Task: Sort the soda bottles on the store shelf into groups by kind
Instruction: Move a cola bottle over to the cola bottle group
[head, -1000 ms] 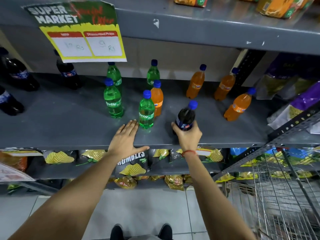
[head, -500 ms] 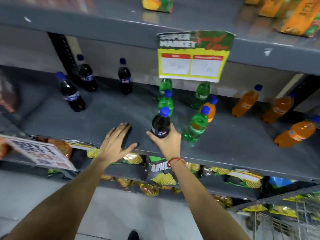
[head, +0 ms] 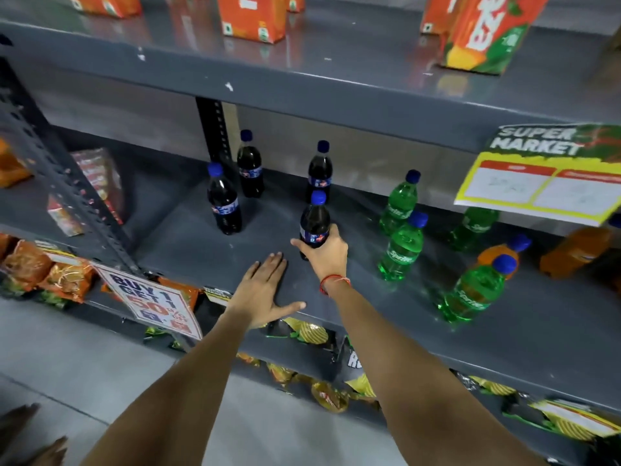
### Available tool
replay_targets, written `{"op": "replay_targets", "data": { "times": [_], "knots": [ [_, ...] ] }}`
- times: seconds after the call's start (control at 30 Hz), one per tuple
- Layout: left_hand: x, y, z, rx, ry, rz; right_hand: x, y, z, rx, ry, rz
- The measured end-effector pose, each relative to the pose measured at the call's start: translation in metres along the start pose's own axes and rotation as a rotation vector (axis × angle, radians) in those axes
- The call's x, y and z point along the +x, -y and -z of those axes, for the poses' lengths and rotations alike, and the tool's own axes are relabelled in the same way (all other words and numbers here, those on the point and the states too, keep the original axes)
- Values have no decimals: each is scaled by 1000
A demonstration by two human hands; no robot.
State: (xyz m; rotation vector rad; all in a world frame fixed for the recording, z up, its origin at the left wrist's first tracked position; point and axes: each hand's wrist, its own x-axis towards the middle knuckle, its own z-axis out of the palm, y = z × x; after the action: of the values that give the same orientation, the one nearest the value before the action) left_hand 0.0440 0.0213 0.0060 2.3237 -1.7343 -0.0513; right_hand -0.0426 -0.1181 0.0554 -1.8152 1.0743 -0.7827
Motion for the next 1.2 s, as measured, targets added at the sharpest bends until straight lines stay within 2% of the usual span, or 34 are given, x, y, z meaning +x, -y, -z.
{"op": "replay_targets", "data": {
  "times": [0.2,0.47,0.67,0.93,1.03,1.2],
  "knots": [
    [-1,3,-1,24,-28,-16,-12,-16,-8,165,112,8],
    [-1,5,-2,22,-28,-22,1,-11,-21,0,29,27],
    [-1,4,-2,5,-41,-21,0,-18,-11,85,215,30],
    [-1,5,-1,-2,-27,-39,5,-13,-19,-16,132,28],
    [-1,5,-1,5,-29,-43,1,-14,-15,62,159,24],
    [0,6,-4,6,-28,-41,-4,-14,-18,116,89,27]
  ]
}}
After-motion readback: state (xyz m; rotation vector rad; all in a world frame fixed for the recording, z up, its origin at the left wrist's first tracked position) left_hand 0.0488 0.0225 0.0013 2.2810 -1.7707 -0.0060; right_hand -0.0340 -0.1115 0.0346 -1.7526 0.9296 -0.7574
